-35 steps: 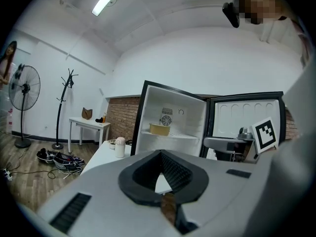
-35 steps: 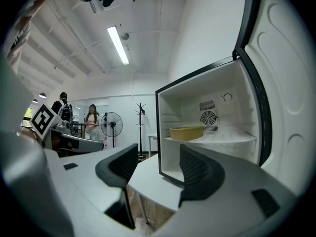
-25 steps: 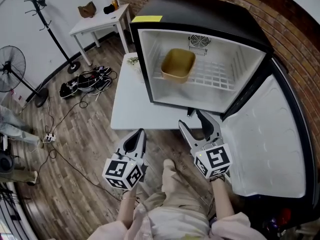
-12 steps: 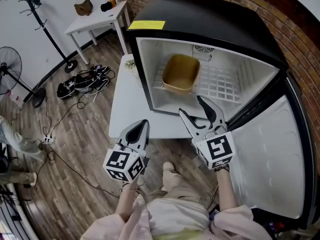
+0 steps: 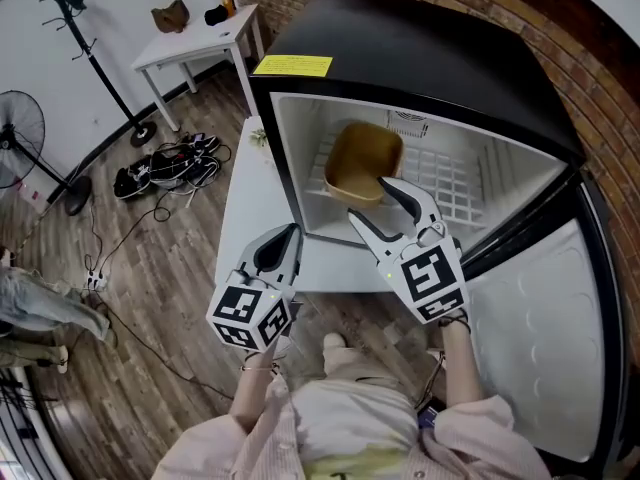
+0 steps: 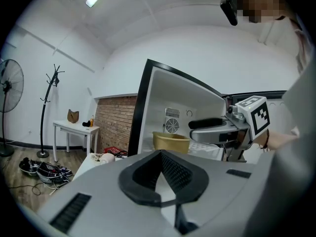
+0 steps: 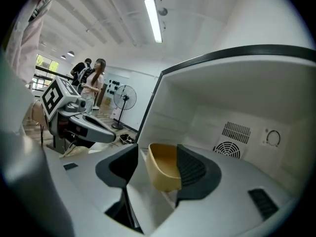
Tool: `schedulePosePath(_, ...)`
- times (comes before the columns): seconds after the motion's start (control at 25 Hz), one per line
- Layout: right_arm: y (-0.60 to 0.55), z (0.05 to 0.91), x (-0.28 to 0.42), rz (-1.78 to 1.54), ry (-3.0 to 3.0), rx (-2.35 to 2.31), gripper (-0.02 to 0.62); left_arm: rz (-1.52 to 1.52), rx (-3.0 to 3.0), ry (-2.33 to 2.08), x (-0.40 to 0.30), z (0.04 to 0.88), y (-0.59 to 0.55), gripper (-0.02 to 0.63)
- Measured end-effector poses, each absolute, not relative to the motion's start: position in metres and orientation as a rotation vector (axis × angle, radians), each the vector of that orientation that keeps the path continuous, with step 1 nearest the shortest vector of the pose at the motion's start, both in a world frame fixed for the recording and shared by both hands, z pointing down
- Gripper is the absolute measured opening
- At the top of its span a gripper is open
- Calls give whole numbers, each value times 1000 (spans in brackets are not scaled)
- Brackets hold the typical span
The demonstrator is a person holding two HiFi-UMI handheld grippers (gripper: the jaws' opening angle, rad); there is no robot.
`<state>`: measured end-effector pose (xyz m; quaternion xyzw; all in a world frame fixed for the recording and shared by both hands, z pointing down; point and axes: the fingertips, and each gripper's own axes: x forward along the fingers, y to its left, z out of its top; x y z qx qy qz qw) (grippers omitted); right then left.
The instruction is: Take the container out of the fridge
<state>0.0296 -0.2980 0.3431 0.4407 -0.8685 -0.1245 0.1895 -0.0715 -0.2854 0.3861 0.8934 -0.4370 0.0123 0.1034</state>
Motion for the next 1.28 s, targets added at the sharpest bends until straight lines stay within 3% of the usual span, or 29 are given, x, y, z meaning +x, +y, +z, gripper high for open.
schedulePosePath(0.6, -331, 375, 14, -324, -2208, 918, 239, 3, 2664, -1235, -53, 392, -317, -8)
schedulePosePath(0.84, -336, 390, 12, -306, -2101, 832, 171, 35, 2664, -1171, -48, 396, -325, -8)
schedulePosePath(1.08, -338, 392, 11, -350, -2010, 783, 51, 37, 2667, -1129, -51, 396, -329, -8)
schedulePosePath(1.28, -338, 392, 10, -329, -1998, 777, 38, 36, 2677, -1097, -53, 395, -329, -8)
